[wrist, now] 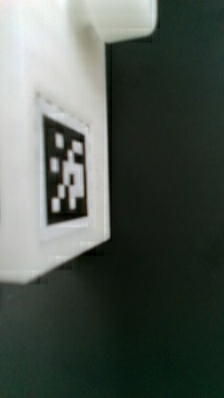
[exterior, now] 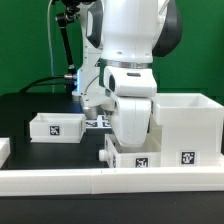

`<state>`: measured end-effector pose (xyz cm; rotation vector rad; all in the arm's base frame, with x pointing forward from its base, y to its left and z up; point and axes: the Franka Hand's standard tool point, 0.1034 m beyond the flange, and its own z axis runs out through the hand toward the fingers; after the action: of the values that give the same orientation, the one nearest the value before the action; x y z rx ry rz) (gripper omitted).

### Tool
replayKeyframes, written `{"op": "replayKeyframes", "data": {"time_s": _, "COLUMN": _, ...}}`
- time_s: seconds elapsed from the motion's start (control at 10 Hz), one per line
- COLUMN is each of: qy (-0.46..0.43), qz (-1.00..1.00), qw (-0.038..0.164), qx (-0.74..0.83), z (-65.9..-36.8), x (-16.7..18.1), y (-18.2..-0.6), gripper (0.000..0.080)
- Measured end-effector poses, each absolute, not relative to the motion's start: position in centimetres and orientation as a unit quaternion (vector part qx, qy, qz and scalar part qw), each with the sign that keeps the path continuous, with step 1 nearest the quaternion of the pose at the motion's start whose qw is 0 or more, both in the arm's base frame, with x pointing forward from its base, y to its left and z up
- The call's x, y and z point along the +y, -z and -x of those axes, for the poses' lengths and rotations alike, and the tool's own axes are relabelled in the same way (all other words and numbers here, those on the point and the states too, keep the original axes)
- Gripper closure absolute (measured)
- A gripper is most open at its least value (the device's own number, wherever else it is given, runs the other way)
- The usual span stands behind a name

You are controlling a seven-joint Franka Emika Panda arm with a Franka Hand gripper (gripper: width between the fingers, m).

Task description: Assemble drawer

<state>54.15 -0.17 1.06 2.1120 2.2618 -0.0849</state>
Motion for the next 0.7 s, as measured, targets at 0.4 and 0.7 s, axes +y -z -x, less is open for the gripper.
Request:
{"op": "replayKeyframes", "data": {"time_s": 0.4, "qy": 0.023, "qz": -0.713, "qw": 0.024, "qx": 0.701, "z": -54.8, "x": 1.0, "y": -1.1, "gripper": 0.0758}}
{"op": "replayKeyframes", "data": {"time_s": 0.7, "qy": 0.027, "qz": -0.724, "qw": 0.022, "qx": 0.689, "z": -54.7, "x": 1.1, "y": -1.0, "gripper": 0.0758}}
